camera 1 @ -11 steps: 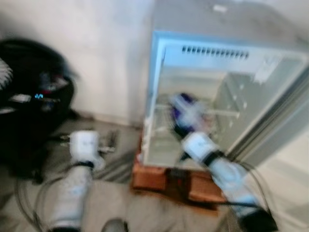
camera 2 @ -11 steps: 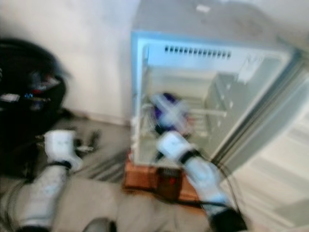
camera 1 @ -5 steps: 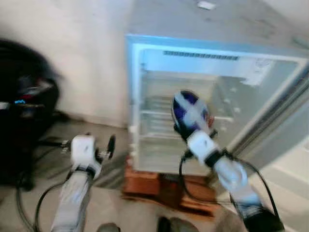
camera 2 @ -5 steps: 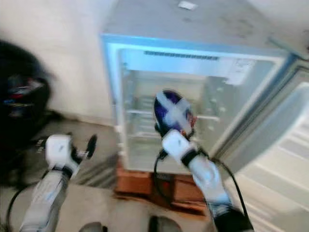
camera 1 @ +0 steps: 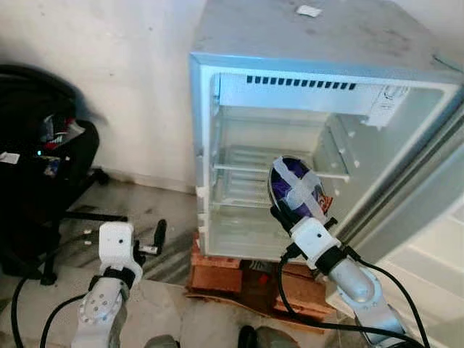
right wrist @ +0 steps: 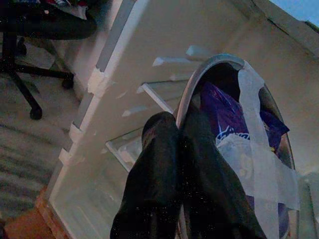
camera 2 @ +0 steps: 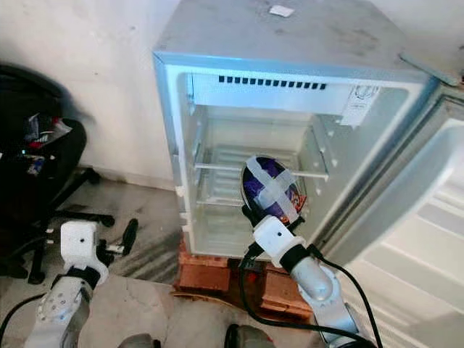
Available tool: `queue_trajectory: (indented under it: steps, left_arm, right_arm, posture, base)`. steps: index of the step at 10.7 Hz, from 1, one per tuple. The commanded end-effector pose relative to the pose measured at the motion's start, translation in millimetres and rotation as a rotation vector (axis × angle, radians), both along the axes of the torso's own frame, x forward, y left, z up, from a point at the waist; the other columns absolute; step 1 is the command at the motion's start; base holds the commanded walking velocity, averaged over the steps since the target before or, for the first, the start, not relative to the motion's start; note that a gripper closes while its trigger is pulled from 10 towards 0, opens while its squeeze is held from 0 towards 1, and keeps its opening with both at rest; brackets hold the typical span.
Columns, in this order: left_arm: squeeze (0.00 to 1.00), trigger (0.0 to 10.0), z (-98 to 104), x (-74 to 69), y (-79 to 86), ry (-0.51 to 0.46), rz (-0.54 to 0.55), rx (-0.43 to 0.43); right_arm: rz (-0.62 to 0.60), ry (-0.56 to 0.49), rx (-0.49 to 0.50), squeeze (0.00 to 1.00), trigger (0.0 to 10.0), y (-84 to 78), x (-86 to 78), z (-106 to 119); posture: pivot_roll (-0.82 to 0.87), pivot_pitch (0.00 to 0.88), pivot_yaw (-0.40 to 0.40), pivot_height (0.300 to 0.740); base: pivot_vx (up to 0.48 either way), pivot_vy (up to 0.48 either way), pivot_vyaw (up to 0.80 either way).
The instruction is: Restocking fridge
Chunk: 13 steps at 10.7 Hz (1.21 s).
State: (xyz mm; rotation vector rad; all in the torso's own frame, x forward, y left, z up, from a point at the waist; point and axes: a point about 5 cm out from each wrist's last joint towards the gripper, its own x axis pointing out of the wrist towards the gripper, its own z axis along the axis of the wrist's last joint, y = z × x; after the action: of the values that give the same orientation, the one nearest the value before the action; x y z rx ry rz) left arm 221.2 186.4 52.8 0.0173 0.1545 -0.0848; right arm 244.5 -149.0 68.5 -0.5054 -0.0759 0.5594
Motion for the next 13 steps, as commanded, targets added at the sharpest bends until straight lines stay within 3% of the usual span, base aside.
queue_trajectory:
  steps: [1,9,13]
  left_arm:
    - [0.00,10.0,7.2,2.4,-0.4,-0.025,-0.015,-0.006]
    - [0.00,10.0,4.5,1.1,-1.0,-0.016,0.003,-0.021]
    - [0.00,10.0,5.9,3.7,-3.6,-0.023,-0.004,-0.021]
  right_arm:
    - [-0.003,-0.044,0.002,0.00,10.0,-1.2,4.2,10.7]
    - [0.010,-0.032,-0.023,0.00,10.0,-5.5,6.2,9.2]
    - [0.017,-0.029,-0.022,0.00,10.0,-4.1,5.1,8.5]
  posture:
    - [0.09,0.069,-0.050,0.740]
    - [0.09,0.065,-0.064,0.740]
    - [0.09,0.065,-0.061,0.740]
  base:
    - [0.247,0.000,0.00]
    - [0.061,0.000,0.00]
    - [0.389,0.000,0.00]
